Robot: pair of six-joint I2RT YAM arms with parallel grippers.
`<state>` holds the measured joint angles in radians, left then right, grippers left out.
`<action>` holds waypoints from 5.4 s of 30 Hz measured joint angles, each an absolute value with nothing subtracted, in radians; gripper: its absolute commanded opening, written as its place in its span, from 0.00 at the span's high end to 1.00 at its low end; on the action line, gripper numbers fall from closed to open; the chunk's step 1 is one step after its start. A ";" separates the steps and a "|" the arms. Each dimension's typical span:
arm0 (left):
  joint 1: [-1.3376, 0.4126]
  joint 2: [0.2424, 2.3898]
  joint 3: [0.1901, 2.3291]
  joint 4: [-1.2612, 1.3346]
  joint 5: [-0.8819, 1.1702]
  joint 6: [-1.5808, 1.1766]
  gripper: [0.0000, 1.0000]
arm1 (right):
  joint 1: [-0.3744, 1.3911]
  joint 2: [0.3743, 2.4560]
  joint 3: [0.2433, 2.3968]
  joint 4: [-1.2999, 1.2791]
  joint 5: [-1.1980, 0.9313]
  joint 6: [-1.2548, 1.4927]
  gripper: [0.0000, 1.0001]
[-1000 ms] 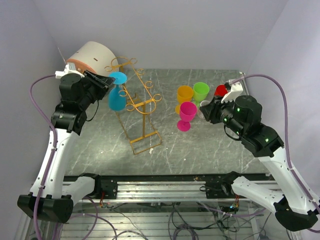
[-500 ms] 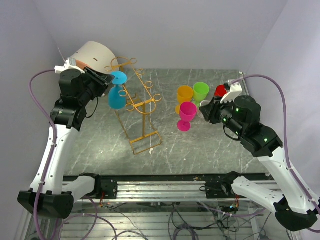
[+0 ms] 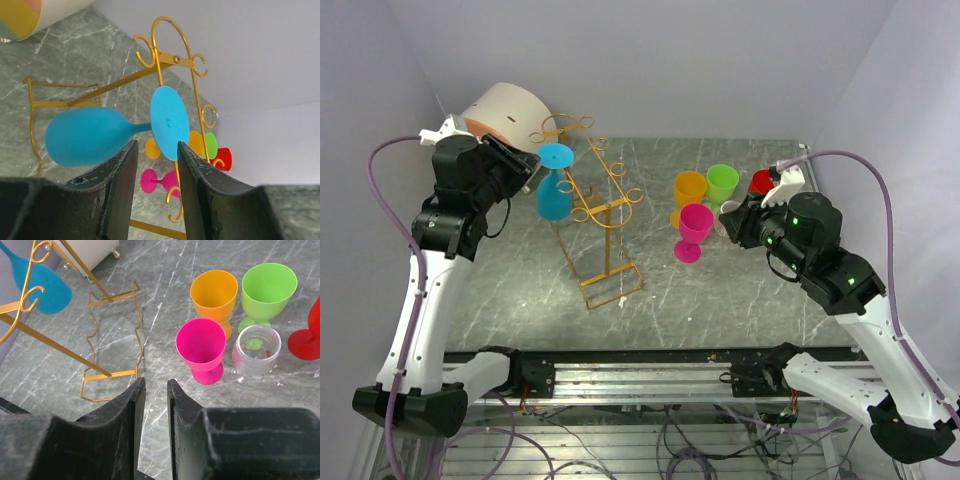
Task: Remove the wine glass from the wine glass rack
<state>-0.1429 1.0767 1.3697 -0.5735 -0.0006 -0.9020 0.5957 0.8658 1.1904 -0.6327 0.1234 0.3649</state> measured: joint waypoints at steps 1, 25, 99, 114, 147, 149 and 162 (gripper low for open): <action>-0.143 1.087 1.370 -0.577 -0.001 -0.899 0.53 | 0.596 0.866 1.190 -0.633 0.123 0.365 0.76; -0.141 1.171 1.364 -0.504 0.028 -0.921 0.71 | 0.596 0.846 1.153 -0.617 0.120 0.365 0.76; -0.123 0.855 0.984 -0.168 -0.086 -1.310 0.93 | 0.596 0.816 1.074 -0.529 0.093 0.404 0.77; -0.123 0.829 1.082 -0.306 -0.174 -1.272 0.93 | 0.596 0.816 1.069 -0.521 0.084 0.408 0.77; -0.121 0.556 1.123 0.001 0.372 -1.611 0.93 | 0.597 1.050 1.096 0.417 -0.927 0.772 0.42; -0.121 0.562 1.089 0.052 0.401 -1.656 0.93 | 0.599 1.095 1.101 0.520 -0.953 0.829 0.42; -0.121 0.550 1.089 0.241 0.477 -1.785 0.93 | 0.607 1.289 1.152 0.830 -0.985 1.016 0.42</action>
